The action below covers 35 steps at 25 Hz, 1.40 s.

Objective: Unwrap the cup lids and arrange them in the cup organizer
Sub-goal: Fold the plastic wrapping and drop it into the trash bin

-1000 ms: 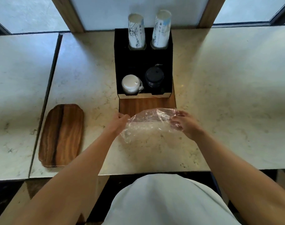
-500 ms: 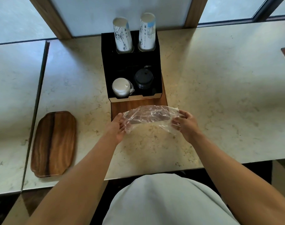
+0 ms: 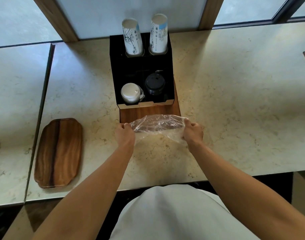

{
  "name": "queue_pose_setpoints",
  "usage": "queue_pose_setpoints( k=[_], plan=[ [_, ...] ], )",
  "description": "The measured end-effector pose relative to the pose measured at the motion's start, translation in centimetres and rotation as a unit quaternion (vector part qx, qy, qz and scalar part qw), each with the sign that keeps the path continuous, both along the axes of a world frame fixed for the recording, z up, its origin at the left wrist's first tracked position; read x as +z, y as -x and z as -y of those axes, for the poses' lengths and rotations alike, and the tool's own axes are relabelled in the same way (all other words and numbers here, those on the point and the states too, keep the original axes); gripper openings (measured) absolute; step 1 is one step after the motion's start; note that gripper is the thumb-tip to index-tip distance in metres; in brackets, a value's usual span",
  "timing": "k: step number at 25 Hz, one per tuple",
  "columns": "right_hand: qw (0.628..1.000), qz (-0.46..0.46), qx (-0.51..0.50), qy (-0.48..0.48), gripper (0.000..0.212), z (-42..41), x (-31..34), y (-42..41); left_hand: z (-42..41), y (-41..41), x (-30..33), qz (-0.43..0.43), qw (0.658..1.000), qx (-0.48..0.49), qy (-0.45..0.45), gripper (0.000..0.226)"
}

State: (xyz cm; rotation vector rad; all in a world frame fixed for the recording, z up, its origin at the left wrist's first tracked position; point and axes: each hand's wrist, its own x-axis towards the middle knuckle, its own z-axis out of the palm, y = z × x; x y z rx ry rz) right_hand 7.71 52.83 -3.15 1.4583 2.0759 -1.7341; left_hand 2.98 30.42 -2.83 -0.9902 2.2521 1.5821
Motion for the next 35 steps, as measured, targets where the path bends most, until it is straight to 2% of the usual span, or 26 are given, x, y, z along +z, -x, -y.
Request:
queue_pose_setpoints(
  k=[5,7,10,15,17,21,25,29,32,35],
  plan=[
    [0.997,-0.016,0.027,-0.068,0.033,-0.1,0.2,0.1,1.2,-0.4,-0.2,-0.078,0.991,-0.090,0.058,0.024],
    [0.995,-0.035,0.049,-0.084,0.031,-0.8,0.5,0.0,2.5,-0.5,-0.6,-0.078,0.989,-0.121,0.035,0.028],
    [0.988,-0.071,0.085,-0.107,0.026,-1.7,0.6,0.0,4.5,-0.4,-1.0,-0.065,0.990,-0.120,-0.031,0.035],
    [0.981,-0.118,0.129,-0.085,0.012,-2.5,0.2,0.0,6.4,-0.5,-0.9,-0.085,0.987,-0.104,-0.088,0.021],
    [0.972,-0.130,0.158,-0.113,0.008,-2.7,0.2,0.1,6.8,-0.8,-0.9,-0.117,0.983,-0.131,-0.043,0.020],
    [0.946,-0.141,0.222,-0.190,0.007,-2.6,0.1,0.6,7.2,-1.5,-0.8,-0.175,0.961,-0.178,0.120,0.029],
    [0.937,-0.137,0.248,-0.204,0.007,-2.3,-0.2,1.0,7.6,-2.3,-1.2,-0.153,0.962,-0.173,0.143,0.031],
    [0.922,-0.145,0.281,-0.225,0.012,-2.2,0.2,1.5,8.1,-2.2,-1.3,-0.087,0.973,-0.182,0.112,0.005],
    [0.899,-0.179,0.328,-0.231,0.014,-2.4,1.1,2.4,7.6,-0.4,0.0,-0.062,0.974,-0.197,0.095,0.031],
    [0.875,-0.214,0.364,-0.237,0.013,-2.8,2.5,3.4,6.5,2.0,1.4,-0.049,0.948,-0.291,0.117,0.034]
  ],
)
